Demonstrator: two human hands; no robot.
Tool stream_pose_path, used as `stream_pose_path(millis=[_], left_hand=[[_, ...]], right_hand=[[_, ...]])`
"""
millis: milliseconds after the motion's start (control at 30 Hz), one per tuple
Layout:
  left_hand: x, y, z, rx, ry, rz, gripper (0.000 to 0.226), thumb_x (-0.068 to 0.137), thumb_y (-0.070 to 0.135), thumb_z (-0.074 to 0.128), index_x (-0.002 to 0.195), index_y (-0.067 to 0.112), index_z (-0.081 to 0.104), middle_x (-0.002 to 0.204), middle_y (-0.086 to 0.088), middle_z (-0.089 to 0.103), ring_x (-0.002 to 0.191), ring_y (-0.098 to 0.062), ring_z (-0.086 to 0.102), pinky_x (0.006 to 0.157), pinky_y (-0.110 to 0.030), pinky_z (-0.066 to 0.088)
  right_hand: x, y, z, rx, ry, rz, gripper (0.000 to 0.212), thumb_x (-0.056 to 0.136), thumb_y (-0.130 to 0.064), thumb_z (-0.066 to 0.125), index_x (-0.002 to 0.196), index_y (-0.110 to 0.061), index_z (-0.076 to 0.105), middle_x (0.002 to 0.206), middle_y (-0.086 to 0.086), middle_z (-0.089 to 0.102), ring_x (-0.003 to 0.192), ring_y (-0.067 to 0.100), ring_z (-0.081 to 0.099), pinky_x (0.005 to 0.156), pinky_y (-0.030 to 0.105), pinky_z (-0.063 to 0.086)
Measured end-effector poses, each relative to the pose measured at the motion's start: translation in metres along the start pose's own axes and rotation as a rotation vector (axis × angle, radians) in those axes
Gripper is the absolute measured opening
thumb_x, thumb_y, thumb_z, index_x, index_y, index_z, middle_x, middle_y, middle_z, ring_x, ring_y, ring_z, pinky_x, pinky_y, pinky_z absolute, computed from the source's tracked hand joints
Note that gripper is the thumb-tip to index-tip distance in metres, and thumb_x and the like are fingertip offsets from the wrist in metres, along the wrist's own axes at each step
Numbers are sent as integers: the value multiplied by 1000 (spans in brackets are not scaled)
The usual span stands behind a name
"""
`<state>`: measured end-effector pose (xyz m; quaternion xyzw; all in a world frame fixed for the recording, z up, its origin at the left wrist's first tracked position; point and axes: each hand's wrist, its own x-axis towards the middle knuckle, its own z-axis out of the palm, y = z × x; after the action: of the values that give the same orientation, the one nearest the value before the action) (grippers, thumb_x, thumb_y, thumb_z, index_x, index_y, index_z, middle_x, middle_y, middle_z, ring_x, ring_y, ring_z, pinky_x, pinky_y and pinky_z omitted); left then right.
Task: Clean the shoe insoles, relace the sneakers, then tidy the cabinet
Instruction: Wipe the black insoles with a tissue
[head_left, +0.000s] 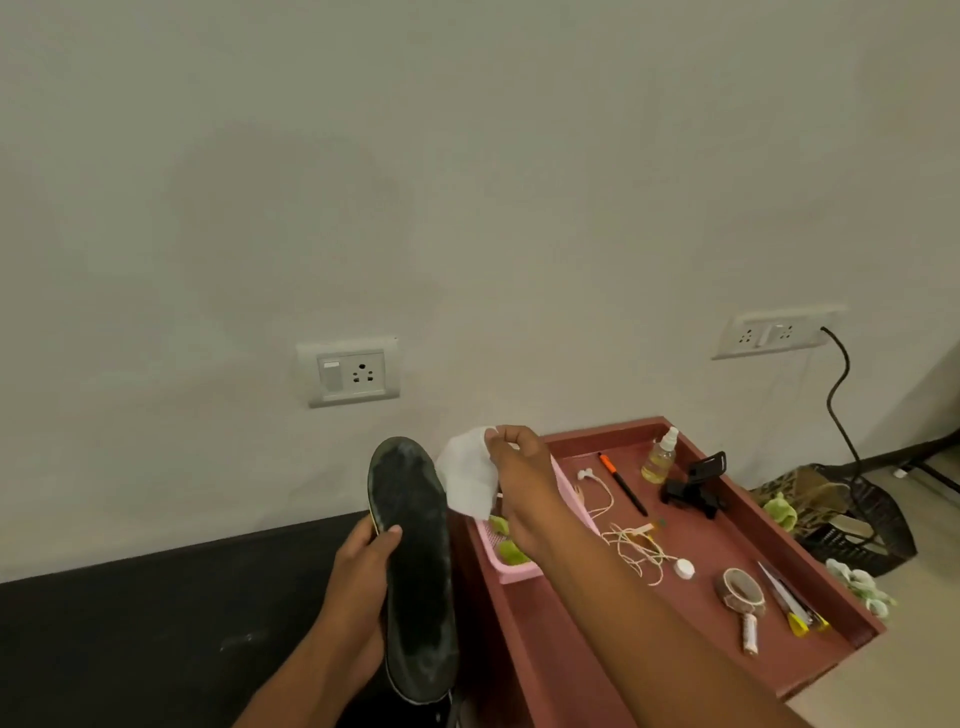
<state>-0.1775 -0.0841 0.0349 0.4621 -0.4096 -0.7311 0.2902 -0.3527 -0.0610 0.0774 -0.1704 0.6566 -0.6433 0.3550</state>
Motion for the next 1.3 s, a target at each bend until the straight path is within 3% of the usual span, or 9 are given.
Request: stream_pose_path(millis=[200,333,433,533,667,800,1033,1167,1300], left_hand=[[-70,-16,-67,-77,-6,-3,30,106,33,52,134,36,61,125,-1,72,118,-29,66,102,-55,53],[-122,-30,-113,-215,-48,-49,32,107,32,47,136,32,61,130,-10,70,119,-35,68,105,-56,50],[-149,-37,-143,-291,-34,-31,35,107,30,45,138,27,61,133,-14,68,122,-35,67,104,-53,49],[-155,-44,-165,-325,40,-18,35,108,30,45,138,23,61,132,-17,68,120,-37,67,99,-51,53],[-151,-48,-184,-366,74,2,38,109,31,42,141,18,58,135,-18,66,125,-37,64,111,-53,46],[-138,-56,-192,-365,80,4,38,111,29,39,140,13,57,133,-19,67,126,-36,63,114,-55,43],[-114,-67,-204,-312,145,-1,36,111,23,40,133,2,58,123,-23,70,104,-26,73,84,-35,61],[-105,-63,-207,-299,154,17,35,112,23,37,134,7,60,125,-18,71,114,-26,71,90,-35,56],[-103,-63,-207,-312,151,41,37,113,21,34,136,11,60,128,-16,71,121,-28,68,103,-42,50]], right_hand=[[-89,41,47,-4,-107,67,13,104,-30,58,112,-20,62,112,6,67,94,19,66,69,33,60],[-142,67,77,-39,-211,80,11,102,-30,63,110,-23,66,115,2,66,103,23,65,65,29,59],[-174,83,100,-91,-311,43,7,98,-28,67,102,-22,69,108,2,71,100,23,68,73,31,60],[-192,99,120,-228,-359,-86,3,95,-24,69,94,-21,69,95,-1,73,90,17,70,70,23,57],[-202,119,135,-467,-353,-291,8,93,-17,67,88,-24,66,86,-8,69,80,3,65,62,12,48],[-198,134,143,-629,-369,-492,16,91,-8,63,94,-19,74,93,-7,71,86,3,64,71,7,46],[-193,155,144,-928,-605,-736,26,89,-28,63,109,-16,74,110,-3,65,100,8,57,92,22,50],[-193,155,140,-1117,-670,-848,46,83,-43,60,124,-24,68,122,-8,56,111,12,48,91,31,45],[-194,161,145,-1176,-621,-935,27,94,-32,58,118,-25,70,116,-7,54,101,12,48,84,29,47]])
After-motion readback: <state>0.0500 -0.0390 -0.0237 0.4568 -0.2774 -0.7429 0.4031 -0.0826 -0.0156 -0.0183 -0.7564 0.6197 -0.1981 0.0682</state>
